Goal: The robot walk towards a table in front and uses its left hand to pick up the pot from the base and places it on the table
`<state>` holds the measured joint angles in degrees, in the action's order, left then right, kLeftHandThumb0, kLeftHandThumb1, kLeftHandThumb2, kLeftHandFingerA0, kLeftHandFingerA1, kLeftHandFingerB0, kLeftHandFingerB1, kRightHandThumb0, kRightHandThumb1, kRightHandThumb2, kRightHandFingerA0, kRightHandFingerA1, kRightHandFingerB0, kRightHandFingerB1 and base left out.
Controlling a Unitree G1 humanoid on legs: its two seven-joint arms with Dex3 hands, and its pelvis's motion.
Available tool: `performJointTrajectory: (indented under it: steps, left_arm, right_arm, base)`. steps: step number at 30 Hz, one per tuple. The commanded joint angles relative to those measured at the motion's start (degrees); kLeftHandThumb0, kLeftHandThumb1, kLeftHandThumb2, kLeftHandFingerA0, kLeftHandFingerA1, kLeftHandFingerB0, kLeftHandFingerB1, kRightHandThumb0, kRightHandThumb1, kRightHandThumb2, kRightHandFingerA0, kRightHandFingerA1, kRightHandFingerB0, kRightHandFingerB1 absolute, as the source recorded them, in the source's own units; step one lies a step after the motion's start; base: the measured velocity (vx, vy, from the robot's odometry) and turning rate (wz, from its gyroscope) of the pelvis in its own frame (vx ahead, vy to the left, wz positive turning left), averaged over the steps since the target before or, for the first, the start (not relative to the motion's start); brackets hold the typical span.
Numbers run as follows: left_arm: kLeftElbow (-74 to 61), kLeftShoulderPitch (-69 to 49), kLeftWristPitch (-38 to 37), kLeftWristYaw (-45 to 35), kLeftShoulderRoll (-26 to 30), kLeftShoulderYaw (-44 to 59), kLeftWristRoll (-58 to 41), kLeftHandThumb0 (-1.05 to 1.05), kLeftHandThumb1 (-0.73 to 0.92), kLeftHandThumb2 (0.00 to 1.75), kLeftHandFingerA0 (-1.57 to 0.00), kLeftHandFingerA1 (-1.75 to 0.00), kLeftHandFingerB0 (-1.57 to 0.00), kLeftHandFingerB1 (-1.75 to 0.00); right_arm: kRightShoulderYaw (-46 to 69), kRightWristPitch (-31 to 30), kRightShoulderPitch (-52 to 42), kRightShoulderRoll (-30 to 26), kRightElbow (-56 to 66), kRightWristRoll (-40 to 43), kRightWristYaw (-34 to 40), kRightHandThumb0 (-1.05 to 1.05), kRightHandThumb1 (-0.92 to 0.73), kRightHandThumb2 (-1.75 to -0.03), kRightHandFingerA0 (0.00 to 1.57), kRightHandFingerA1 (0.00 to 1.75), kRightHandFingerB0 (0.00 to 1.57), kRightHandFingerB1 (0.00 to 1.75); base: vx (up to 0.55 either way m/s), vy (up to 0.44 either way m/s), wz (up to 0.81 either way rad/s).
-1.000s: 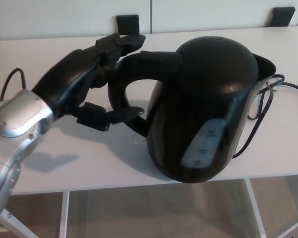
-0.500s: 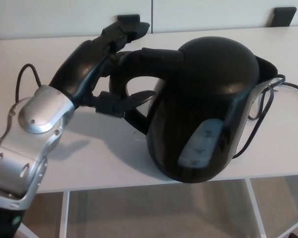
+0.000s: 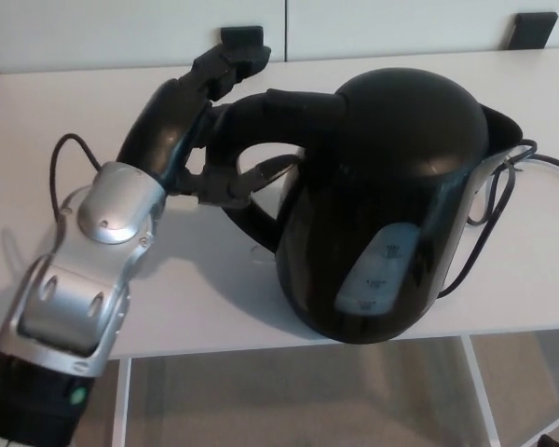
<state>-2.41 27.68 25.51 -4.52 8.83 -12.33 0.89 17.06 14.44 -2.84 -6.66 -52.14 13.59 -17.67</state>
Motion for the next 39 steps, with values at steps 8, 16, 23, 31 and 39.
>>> performJointTrajectory:
  steps: [8, 16, 23, 31, 39]
  left_arm:
    - [7.5, 3.9, -8.0, 2.7, -3.0, -2.2, 6.6, -0.30, 0.80, 0.63, -0.98, -0.78, -0.83, -0.69]
    - [7.4, 2.4, -8.9, 3.5, -6.4, -1.8, 5.6, -0.29, 0.83, 0.65, -0.87, -1.20, -0.76, -1.16]
    - [3.6, 2.2, 3.1, -0.2, -17.5, 12.6, -12.9, -0.30, 0.83, 0.63, -0.62, -1.60, -0.43, -0.91]
    - [-1.8, 5.7, 13.0, 2.0, -23.7, 21.7, -21.7, -0.25, 0.87, 0.65, -0.64, -1.64, -0.58, -1.38]
    - [-4.2, 19.8, 20.7, 12.7, -27.0, 35.7, -32.2, -0.32, 0.86, 0.70, -0.73, -1.57, -0.67, -1.30]
  right_arm:
    - [0.4, 0.1, 0.9, -0.3, -0.1, 0.2, 0.8, -0.29, -0.66, -0.66, 0.09, 0.37, 0.17, 0.37]
    - [0.3, 0.3, 1.0, -0.4, 0.0, 0.1, 0.7, -0.29, -0.66, -0.66, 0.09, 0.37, 0.20, 0.38]
    - [-0.2, 0.3, 0.8, -0.6, 0.8, -0.4, 1.6, -0.28, -0.66, -0.64, 0.14, 0.41, 0.23, 0.39]
    - [-0.2, 1.0, 1.1, -0.5, 0.2, -0.5, 2.1, -0.21, -0.66, -0.62, 0.16, 0.39, 0.33, 0.49]
    - [-1.2, 1.5, -0.5, 0.5, 4.0, 0.1, -1.2, -0.27, -0.59, -0.60, 0.04, 0.23, 0.18, 0.37]
  base:
    - [0.00, 0.000, 0.00]
    - [0.00, 0.000, 0.00]
    - [0.00, 0.000, 0.00]
    - [0.00, 0.000, 0.00]
    - [0.00, 0.000, 0.00]
